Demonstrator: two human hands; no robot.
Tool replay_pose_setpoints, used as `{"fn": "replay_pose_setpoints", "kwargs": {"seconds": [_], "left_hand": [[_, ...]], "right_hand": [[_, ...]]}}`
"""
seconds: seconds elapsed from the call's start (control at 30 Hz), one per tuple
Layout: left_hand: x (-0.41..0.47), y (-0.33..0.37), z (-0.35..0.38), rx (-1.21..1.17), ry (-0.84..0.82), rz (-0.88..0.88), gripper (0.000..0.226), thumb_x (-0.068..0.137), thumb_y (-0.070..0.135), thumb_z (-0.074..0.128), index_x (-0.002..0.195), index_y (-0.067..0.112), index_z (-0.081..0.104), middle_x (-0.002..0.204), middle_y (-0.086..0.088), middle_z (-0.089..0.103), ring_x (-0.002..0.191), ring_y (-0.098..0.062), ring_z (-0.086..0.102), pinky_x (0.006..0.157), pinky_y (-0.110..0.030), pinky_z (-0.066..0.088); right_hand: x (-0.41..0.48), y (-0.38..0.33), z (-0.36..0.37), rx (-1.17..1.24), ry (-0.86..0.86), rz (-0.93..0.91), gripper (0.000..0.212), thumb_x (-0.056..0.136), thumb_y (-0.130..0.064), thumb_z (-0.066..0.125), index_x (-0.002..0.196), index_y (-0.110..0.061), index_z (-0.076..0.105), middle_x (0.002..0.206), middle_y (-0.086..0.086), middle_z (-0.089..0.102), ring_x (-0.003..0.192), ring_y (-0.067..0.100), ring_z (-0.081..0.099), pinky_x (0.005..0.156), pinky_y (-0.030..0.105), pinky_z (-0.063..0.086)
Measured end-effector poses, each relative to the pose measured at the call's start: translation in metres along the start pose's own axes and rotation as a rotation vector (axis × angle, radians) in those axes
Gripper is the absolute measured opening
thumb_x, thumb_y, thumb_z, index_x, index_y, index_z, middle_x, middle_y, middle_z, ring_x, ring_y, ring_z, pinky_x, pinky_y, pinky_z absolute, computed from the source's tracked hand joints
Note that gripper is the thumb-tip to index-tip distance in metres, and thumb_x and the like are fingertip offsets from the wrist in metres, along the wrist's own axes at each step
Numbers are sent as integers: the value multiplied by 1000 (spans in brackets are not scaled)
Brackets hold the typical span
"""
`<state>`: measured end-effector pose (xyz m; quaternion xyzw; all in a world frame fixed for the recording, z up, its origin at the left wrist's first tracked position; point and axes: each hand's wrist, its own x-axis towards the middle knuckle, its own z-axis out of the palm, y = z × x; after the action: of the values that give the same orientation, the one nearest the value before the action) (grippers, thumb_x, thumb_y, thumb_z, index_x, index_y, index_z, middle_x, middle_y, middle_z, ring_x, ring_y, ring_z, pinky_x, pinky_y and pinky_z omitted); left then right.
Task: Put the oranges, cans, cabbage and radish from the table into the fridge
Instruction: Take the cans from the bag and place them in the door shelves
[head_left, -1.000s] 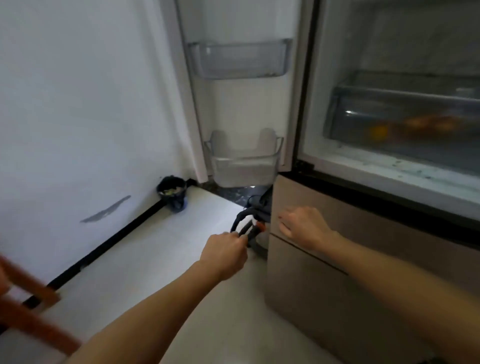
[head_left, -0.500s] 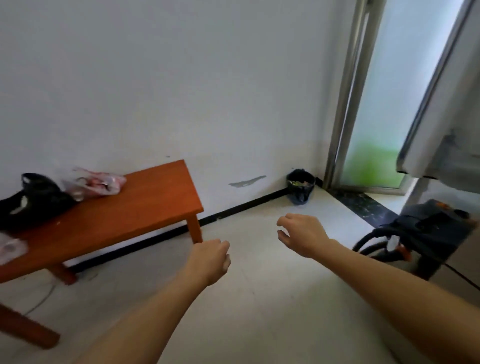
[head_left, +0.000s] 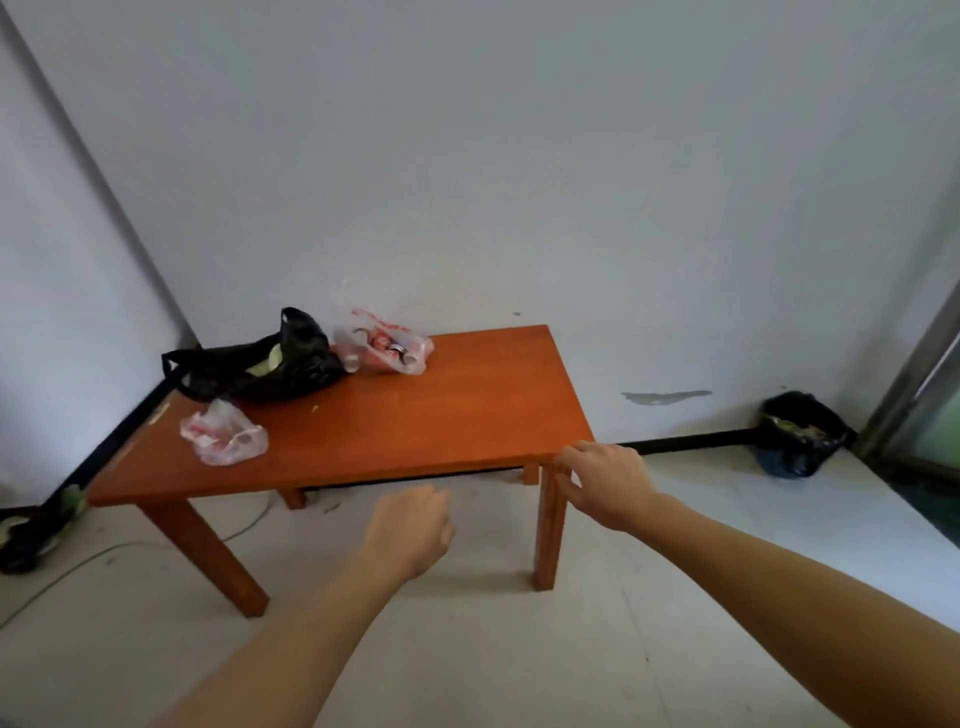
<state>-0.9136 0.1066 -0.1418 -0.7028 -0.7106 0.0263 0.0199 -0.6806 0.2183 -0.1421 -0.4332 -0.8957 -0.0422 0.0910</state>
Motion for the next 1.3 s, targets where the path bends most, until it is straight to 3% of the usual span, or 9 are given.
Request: {"fn": "replay_pose_setpoints", "kwargs": {"seconds": [0.17, 0.43, 0.7, 0.8, 0.97, 1.1, 1.2, 1.3], "left_hand": [[63, -69, 13, 30, 38, -77, 23, 95, 30, 41, 103, 15, 57, 102, -4, 60, 97, -26, 59, 66, -35, 39], [172, -170, 3, 19, 90, -177, 23, 97, 32, 40, 106, 18, 56, 104, 0, 60, 97, -19, 56, 79, -33, 45], [259, -275, 35, 4, 41, -242, 25, 98, 33, 38, 113, 20, 53, 113, 0, 58, 106, -19, 54, 88, -34, 43], [307, -319, 45, 3, 55, -215, 25, 98, 33, 39, 115, 21, 53, 114, 1, 57, 106, -17, 53, 91, -33, 44], [395, -392, 49, -9, 104, -103, 31, 98, 32, 37, 121, 19, 52, 120, 0, 55, 112, -18, 49, 97, -34, 40], [466, -442, 38, 16, 171, 17, 32, 96, 29, 37, 122, 16, 51, 127, -3, 51, 118, -21, 45, 101, -36, 37], [515, -468, 34, 67, 206, 68, 36, 94, 29, 40, 125, 16, 53, 130, -6, 50, 123, -25, 41, 108, -39, 30], [559, -484, 39, 125, 182, 112, 40, 94, 29, 42, 132, 17, 51, 145, -10, 41, 138, -29, 27, 117, -46, 15]], "right_hand": [[111, -14, 28, 34, -37, -68, 18, 92, -33, 45, 93, -18, 55, 90, 0, 58, 80, 23, 59, 63, 33, 43], [292, -22, 62, 59, -34, -169, 27, 95, -36, 44, 112, -20, 57, 108, 0, 62, 93, 22, 62, 72, 34, 48], [429, -65, 121, 38, -109, -288, 26, 94, -37, 43, 109, -20, 57, 105, 0, 61, 90, 21, 61, 68, 33, 47], [479, -78, 148, 39, -130, -275, 26, 95, -36, 44, 111, -20, 56, 107, 0, 61, 90, 21, 61, 67, 33, 48], [564, -92, 186, 70, -144, -198, 37, 97, -38, 44, 131, -26, 48, 113, -2, 63, 88, 18, 63, 67, 29, 50], [619, -103, 207, 96, -171, -140, 33, 98, -41, 38, 123, -26, 54, 110, -5, 63, 85, 14, 62, 59, 24, 44], [647, -110, 226, 128, -223, -96, 32, 98, -40, 35, 115, -23, 56, 113, -2, 61, 93, 17, 61, 69, 30, 51], [674, -114, 249, 138, -294, -147, 29, 101, -35, 36, 121, -22, 52, 118, 2, 59, 103, 20, 59, 81, 37, 54]]}}
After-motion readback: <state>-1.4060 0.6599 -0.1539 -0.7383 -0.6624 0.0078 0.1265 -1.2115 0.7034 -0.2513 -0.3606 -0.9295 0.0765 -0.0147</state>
